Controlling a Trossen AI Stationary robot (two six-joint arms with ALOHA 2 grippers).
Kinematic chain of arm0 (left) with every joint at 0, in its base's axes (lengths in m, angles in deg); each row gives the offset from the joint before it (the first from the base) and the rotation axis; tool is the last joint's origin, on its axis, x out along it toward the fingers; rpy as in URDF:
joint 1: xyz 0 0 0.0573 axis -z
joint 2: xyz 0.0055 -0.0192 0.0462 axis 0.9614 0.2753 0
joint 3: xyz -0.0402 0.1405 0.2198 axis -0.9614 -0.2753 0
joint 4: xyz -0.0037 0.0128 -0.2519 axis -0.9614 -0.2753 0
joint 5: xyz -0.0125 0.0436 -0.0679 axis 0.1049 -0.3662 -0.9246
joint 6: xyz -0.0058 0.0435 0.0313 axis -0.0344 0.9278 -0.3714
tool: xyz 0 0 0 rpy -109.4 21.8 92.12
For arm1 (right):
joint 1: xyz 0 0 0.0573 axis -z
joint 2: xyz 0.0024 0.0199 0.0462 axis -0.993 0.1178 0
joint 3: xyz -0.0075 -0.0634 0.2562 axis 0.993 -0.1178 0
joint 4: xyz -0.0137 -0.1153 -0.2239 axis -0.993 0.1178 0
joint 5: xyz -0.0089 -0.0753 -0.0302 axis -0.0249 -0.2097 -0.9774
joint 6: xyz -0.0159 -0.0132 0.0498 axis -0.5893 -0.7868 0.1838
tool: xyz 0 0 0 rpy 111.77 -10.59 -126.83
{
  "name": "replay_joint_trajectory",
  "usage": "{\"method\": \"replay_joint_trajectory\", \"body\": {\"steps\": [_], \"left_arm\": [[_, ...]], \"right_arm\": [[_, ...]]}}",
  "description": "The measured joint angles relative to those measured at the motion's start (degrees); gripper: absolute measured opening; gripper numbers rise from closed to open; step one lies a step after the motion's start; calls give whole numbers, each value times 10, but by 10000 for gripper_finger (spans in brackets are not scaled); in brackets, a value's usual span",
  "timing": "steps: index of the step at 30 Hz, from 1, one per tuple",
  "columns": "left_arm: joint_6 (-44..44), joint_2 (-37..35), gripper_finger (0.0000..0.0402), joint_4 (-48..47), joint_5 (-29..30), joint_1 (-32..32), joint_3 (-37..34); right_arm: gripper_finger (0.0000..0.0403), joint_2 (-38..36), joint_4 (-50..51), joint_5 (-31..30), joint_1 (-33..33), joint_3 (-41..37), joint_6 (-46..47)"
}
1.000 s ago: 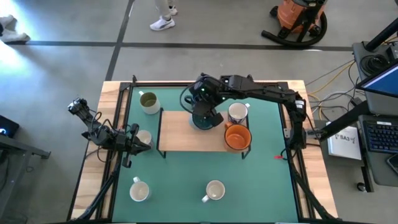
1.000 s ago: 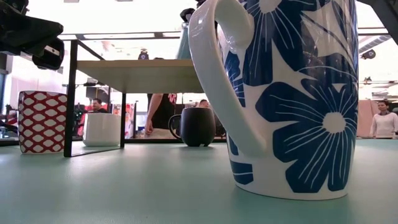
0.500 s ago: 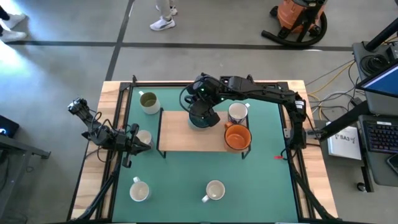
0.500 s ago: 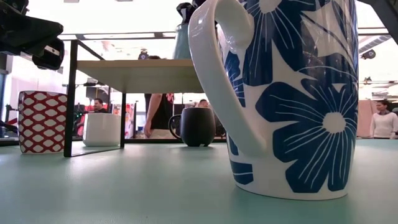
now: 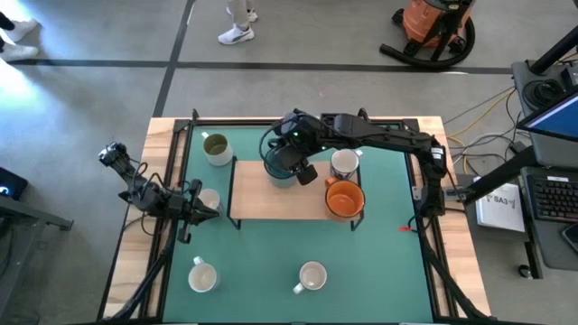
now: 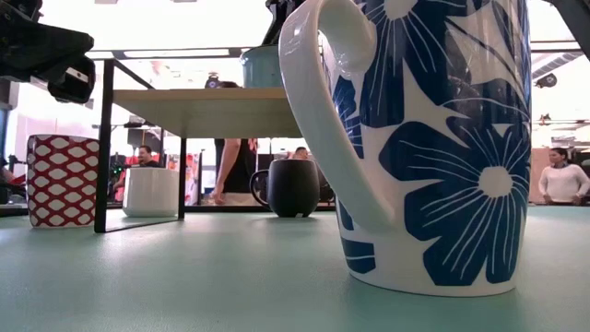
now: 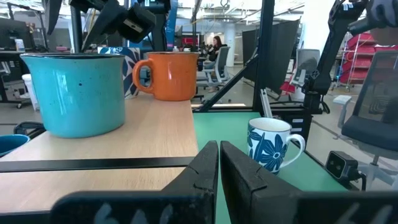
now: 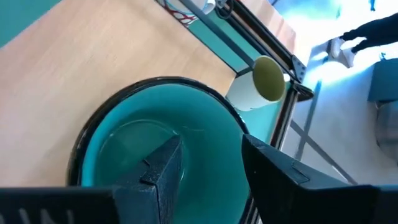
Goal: Place coffee mugs
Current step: Put the blue mug on the shelf
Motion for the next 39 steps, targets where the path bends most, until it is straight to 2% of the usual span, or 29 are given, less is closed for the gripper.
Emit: {"method": "replay_joint_trajectory", "body": {"steps": [4, 11, 16, 26, 31, 34, 39], "left_arm": [[0, 0, 0, 0, 0, 0, 0], [0, 0, 0, 0, 0, 0, 0], [0, 0, 0, 0, 0, 0, 0], [0, 0, 0, 0, 0, 0, 0], [0, 0, 0, 0, 0, 0, 0], [0, 0, 0, 0, 0, 0, 0], [0, 0, 0, 0, 0, 0, 0]], "right_arm": [[155, -16, 9, -8, -14, 1, 58], [157, -27, 70, -1, -53, 1, 223], [154, -26, 77, -3, -67, 1, 279], [146, 15, 103, -62, -69, 0, 311], [141, 21, 111, -68, -69, 0, 312], [120, 22, 114, -69, -69, 0, 311], [58, 22, 120, -69, -69, 0, 311]]}}
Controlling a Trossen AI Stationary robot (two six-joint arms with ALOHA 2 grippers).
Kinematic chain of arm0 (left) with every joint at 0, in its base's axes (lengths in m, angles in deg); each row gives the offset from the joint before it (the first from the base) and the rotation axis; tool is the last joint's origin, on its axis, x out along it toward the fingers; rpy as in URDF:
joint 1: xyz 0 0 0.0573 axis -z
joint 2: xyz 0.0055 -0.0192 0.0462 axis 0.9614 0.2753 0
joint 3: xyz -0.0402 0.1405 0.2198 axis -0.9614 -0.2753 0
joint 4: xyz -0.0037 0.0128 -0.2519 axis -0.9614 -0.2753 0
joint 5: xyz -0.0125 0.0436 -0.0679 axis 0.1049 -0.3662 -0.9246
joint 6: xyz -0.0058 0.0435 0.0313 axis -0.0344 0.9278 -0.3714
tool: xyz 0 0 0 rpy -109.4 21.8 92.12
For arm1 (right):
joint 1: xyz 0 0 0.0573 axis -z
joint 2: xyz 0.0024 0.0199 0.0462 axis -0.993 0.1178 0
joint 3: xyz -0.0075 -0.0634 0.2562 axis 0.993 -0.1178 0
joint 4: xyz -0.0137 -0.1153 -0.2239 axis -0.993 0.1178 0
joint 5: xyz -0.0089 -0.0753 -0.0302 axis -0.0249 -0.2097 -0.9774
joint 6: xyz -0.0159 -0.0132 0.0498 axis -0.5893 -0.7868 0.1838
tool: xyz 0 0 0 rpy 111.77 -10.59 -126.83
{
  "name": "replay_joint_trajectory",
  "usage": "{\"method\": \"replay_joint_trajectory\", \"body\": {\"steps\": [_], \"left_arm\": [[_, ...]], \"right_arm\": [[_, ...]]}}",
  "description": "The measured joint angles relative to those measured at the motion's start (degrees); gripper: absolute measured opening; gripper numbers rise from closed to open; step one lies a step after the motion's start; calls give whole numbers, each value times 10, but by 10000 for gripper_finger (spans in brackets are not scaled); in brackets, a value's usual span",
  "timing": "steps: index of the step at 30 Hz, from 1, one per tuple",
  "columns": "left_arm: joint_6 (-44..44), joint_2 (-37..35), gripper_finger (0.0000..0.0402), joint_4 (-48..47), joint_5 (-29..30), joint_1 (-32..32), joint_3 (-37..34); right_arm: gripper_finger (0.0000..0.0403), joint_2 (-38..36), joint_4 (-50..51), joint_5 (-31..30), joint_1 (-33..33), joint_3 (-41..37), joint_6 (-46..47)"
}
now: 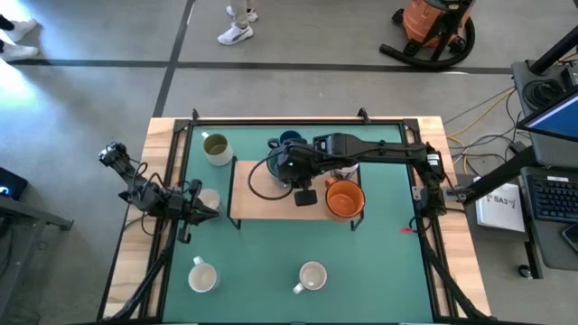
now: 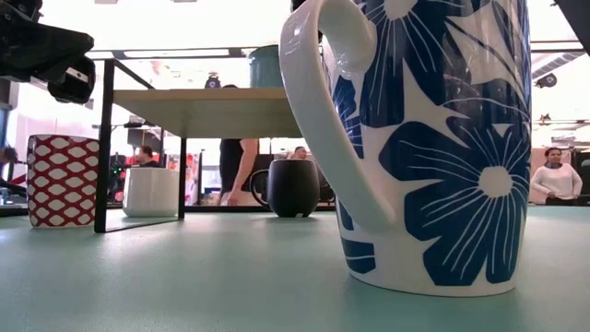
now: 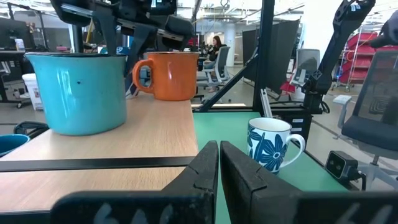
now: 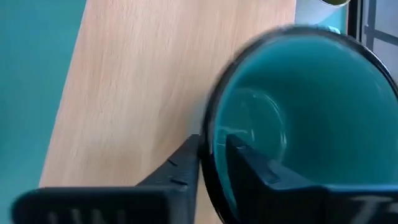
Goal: Place coffee mugs
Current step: Put the blue mug on the shelf
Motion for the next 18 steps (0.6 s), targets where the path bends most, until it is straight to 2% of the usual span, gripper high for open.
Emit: {"method": "replay_joint_trajectory", "body": {"steps": [3, 6, 18], "left_arm": [[0, 0, 0, 0, 0, 0, 0], [0, 0, 0, 0, 0, 0, 0], [0, 0, 0, 0, 0, 0, 0]], "right_arm": [[28, 0, 7, 0, 0, 0, 4], [17, -1, 20, 1, 0, 5, 1], [41, -5, 115, 6, 0, 39, -22]]}}
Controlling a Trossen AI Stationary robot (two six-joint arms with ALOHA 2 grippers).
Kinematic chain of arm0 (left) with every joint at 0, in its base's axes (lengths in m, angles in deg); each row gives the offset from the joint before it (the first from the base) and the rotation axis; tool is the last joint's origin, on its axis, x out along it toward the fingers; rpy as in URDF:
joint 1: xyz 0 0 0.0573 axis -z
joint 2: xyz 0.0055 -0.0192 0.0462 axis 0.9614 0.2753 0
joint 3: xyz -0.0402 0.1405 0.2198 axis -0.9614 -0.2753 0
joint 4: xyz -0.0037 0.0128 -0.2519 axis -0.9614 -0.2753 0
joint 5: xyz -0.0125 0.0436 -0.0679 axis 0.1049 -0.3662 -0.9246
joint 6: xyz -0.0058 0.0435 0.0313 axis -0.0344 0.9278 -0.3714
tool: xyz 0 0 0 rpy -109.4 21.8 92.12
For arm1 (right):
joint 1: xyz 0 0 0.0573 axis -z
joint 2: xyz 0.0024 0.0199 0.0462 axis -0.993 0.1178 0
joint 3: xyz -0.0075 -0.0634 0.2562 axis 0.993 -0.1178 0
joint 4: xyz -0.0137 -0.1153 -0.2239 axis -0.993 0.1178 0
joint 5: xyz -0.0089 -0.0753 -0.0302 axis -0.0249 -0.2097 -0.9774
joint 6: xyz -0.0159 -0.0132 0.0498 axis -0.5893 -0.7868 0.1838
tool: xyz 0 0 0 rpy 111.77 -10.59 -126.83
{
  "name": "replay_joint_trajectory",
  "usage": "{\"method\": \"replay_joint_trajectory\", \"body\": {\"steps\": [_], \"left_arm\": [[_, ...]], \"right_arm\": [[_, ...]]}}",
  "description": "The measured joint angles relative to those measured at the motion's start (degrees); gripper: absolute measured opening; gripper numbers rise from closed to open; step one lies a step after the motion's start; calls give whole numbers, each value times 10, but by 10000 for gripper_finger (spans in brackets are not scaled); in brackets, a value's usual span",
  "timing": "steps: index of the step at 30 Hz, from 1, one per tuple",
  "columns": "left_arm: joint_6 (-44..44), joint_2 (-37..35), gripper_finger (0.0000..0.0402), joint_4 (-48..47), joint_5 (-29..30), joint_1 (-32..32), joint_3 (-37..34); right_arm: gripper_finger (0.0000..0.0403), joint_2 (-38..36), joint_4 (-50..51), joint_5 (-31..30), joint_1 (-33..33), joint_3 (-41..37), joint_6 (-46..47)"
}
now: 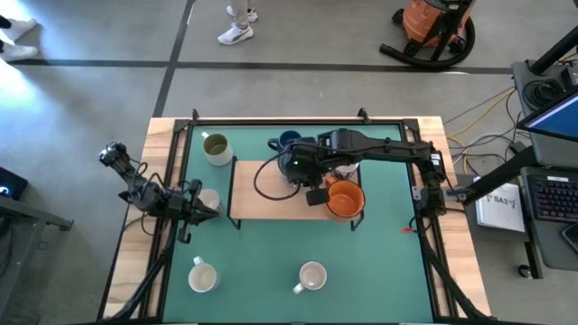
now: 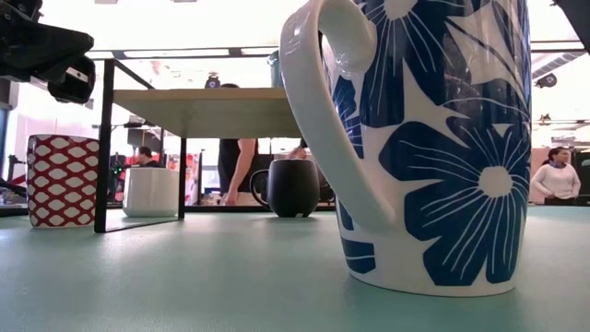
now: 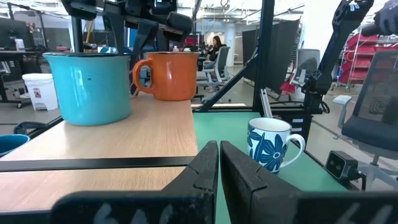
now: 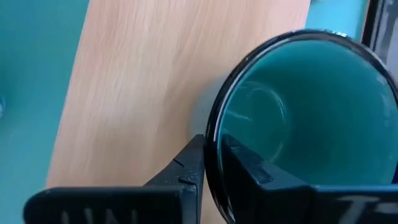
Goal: Place coffee mugs
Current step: Put the blue mug on the shelf
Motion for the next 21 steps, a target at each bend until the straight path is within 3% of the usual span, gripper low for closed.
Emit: {"method": "replay_joint_trajectory", "body": {"steps": [21], "left_arm": [[0, 0, 0, 0, 0, 0, 0]], "right_arm": [[43, -9, 122, 5, 0, 33, -1]]}}
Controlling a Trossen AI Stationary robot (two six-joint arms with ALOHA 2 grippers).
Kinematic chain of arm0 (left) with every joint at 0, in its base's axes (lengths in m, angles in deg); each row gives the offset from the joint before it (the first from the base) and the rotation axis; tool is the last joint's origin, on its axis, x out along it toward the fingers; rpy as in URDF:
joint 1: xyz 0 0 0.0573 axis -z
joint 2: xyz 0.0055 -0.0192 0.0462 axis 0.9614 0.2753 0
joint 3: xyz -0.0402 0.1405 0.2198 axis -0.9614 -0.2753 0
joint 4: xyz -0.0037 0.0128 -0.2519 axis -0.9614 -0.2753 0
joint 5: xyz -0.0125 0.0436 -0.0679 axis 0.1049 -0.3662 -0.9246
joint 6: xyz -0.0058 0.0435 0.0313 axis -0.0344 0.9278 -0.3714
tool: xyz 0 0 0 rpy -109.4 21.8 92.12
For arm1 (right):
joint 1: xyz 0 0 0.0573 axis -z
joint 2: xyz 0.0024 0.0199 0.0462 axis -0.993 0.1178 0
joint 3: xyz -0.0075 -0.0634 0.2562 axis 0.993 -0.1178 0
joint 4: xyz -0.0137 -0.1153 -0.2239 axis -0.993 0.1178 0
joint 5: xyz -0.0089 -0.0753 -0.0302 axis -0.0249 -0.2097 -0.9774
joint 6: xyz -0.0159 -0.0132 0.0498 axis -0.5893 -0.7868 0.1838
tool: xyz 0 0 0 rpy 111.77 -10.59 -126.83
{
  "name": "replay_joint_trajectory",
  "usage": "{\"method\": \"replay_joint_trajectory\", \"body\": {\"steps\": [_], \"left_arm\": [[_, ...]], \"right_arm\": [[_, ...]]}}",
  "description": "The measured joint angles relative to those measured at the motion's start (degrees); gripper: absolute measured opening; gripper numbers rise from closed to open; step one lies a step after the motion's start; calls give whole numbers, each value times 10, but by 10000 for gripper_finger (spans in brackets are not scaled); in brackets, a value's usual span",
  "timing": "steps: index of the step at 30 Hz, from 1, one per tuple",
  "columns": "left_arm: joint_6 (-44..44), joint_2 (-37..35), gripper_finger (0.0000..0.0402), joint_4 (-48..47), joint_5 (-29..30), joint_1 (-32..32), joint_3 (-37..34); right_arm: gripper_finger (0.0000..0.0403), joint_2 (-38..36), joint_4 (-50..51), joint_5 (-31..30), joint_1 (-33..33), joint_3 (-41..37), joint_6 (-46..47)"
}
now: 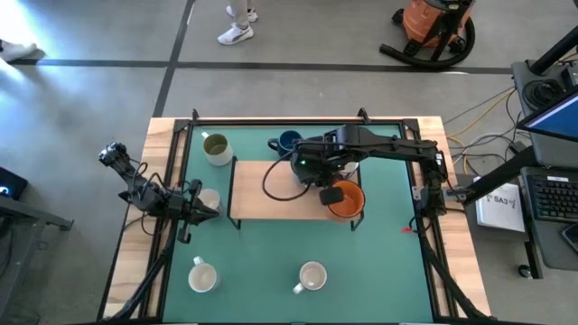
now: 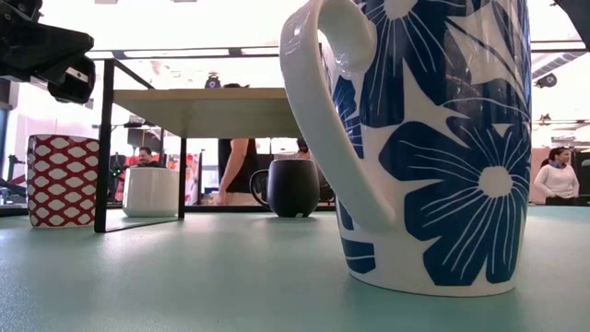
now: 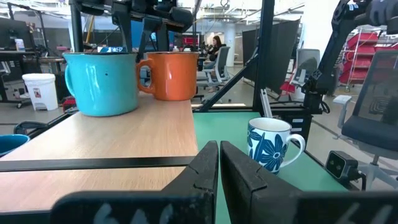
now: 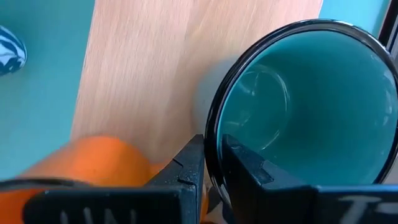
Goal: Place coffee mugs
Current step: Put the blue mug on the shelf
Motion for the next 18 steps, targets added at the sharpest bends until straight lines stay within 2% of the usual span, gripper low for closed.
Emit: {"method": "replay_joint_trajectory", "body": {"steps": [18], "left_arm": [[0, 0, 0, 0, 0, 0, 0]], "right_arm": [[43, -15, 8, -4, 0, 0, -22]]}}
